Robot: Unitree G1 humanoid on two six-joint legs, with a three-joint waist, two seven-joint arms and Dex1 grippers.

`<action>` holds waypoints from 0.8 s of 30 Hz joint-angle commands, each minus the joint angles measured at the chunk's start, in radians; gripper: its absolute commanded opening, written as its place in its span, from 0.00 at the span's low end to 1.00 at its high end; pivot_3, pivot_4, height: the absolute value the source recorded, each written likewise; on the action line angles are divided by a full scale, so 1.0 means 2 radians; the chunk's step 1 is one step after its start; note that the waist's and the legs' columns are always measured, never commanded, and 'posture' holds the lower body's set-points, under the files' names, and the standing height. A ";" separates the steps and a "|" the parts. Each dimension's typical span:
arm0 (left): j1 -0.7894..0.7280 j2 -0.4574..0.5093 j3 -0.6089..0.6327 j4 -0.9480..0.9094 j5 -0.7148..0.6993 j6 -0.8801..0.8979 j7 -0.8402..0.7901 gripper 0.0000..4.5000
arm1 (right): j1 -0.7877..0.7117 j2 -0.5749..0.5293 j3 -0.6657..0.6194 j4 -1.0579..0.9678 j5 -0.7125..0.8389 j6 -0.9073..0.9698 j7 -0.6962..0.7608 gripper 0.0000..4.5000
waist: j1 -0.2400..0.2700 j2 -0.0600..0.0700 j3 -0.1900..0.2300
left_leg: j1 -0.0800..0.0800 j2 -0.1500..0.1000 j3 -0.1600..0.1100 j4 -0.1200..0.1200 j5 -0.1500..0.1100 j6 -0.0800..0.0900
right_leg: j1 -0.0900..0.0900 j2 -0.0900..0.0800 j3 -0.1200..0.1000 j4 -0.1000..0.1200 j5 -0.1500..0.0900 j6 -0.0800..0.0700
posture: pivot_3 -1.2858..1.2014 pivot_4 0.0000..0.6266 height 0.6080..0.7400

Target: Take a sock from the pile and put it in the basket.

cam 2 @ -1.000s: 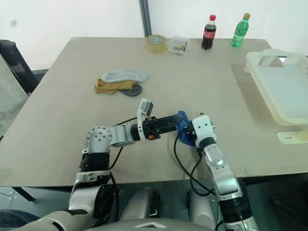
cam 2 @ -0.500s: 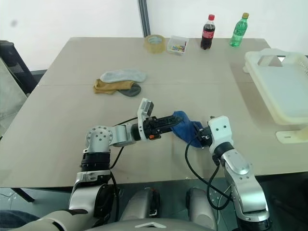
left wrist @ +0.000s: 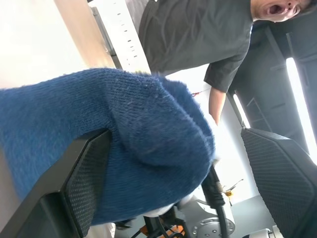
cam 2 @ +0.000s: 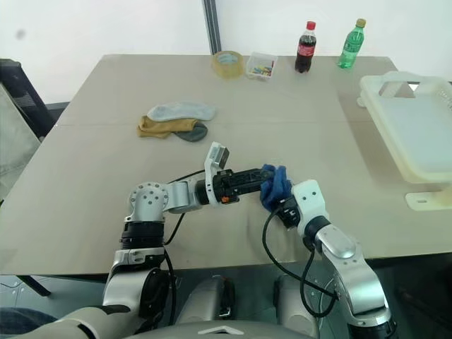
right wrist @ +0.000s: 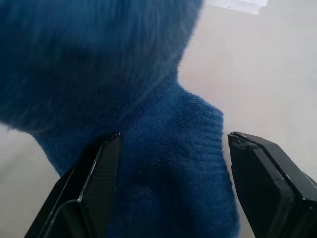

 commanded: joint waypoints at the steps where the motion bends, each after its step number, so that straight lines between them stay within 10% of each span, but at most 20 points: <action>1: -0.003 -0.005 -0.003 -0.010 -0.014 -0.001 -0.003 1.00 | -0.004 -0.002 -0.004 -0.009 0.002 -0.011 0.003 0.80 | 0.000 0.000 0.000 | 0.000 0.000 0.000 0.000 0.000 0.000 | 0.000 0.000 0.000 0.000 0.000 0.000 | 0.52 0.24 1.00; 14: -0.007 0.007 -0.027 0.004 0.002 -0.015 -0.022 1.00 | 0.022 -0.082 -0.100 -0.104 0.068 0.048 0.053 0.80 | 0.000 0.000 0.000 | 0.000 0.000 0.000 0.000 0.000 0.000 | 0.000 0.000 0.000 0.000 0.000 0.000 | 0.52 0.24 1.00; 24: -0.016 0.011 -0.047 0.018 0.019 -0.038 -0.038 1.00 | -0.027 -0.074 -0.040 -0.085 0.068 0.052 0.052 0.80 | 0.000 0.000 0.000 | 0.000 0.000 0.000 0.000 0.000 0.000 | 0.000 0.000 0.000 0.000 0.000 0.000 | 0.52 0.24 1.00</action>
